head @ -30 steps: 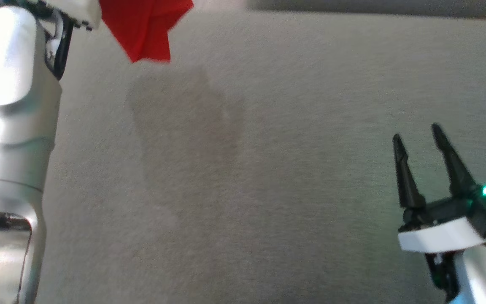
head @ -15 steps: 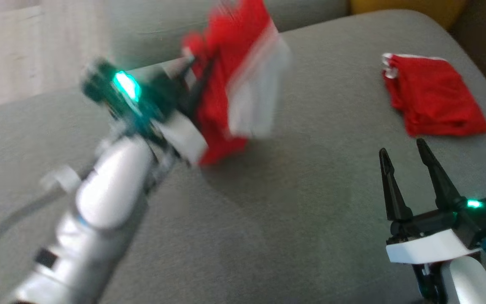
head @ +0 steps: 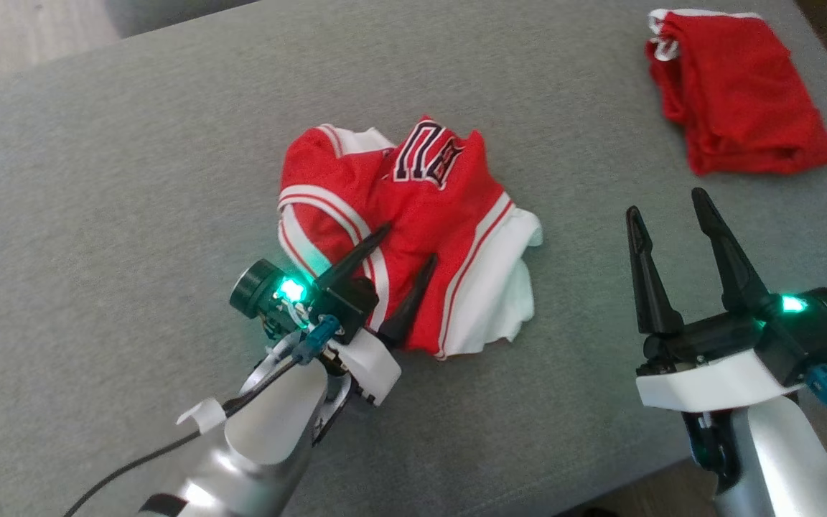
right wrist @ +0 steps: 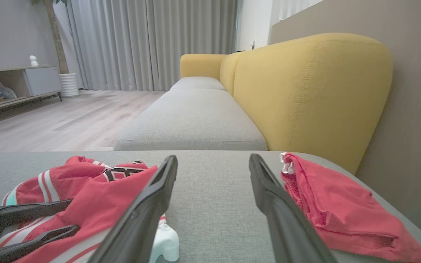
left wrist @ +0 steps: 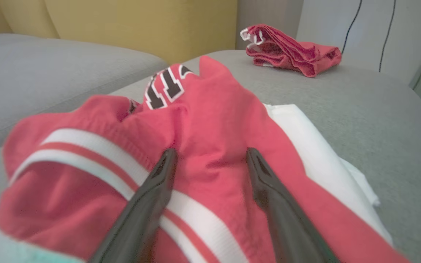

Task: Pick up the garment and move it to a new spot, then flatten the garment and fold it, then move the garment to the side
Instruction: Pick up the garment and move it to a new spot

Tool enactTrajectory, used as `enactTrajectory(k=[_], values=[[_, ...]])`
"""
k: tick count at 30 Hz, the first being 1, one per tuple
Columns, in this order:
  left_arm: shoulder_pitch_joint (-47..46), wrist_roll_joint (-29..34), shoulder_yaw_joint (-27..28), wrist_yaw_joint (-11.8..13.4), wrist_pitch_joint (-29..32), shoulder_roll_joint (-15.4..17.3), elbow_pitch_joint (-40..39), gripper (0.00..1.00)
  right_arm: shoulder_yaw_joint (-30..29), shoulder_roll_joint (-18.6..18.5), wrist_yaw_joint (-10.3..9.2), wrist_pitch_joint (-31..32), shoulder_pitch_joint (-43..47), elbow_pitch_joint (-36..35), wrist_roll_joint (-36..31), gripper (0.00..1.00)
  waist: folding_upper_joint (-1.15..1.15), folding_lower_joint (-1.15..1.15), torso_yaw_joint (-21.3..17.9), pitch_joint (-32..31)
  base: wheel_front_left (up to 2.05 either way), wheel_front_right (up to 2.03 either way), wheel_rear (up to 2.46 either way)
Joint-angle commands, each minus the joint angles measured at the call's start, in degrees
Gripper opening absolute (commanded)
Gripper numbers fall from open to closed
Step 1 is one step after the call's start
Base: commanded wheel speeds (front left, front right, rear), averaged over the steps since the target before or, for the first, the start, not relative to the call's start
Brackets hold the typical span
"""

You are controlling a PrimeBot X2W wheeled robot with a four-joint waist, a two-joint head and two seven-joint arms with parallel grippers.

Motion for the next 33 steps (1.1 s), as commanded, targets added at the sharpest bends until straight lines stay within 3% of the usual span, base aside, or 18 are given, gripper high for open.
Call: enactTrajectory(k=[1, 3, 6, 14, 24, 33], values=[[-2.23, -0.2, 1.3, 0.68, -0.79, 0.24, -1.45, 1.0, 0.93, 0.19, -0.04, -0.3, -0.87, -1.65, -0.15, 1.0, 0.0, -0.02, 1.27, 0.06, 0.0, 0.0, 0.0], [-1.53, -0.97, 1.63, 2.63, -1.43, 0.01, -2.16, 1.0, 0.77, 0.26, -0.04, -0.3, -0.53, -1.19, -0.06, 1.0, 0.0, -0.02, 2.68, -0.88, 0.0, 0.0, 0.0], [2.34, -2.73, 4.0, 6.58, -1.62, -0.14, -9.68, 1.0, 0.04, 0.44, -0.04, -0.3, 0.43, -0.18, 0.16, 1.0, 0.0, -0.02, 6.26, -4.04, 0.0, 0.0, 0.0], [16.57, -3.46, 12.25, 12.21, -1.64, -0.14, -24.06, 1.0, -3.0, 1.0, -0.04, -0.3, 4.27, 2.43, 1.01, 1.0, 0.0, -0.02, 15.33, -12.18, 0.0, 0.0, 0.0], [32.93, -0.93, 23.17, 16.17, -1.65, -0.14, -38.84, 1.0, -8.51, 2.52, -0.04, -0.3, 11.22, 1.88, 0.55, 1.0, 0.0, -0.02, 22.94, -17.29, 0.0, 0.0, 0.0], [40.68, 1.4, 24.73, 16.18, -1.65, -0.17, -43.36, 1.0, -9.61, 3.0, -0.04, -0.3, 15.04, 0.92, 0.21, 1.0, 0.0, -0.02, 24.61, -18.09, 0.0, 0.0, 0.0]])
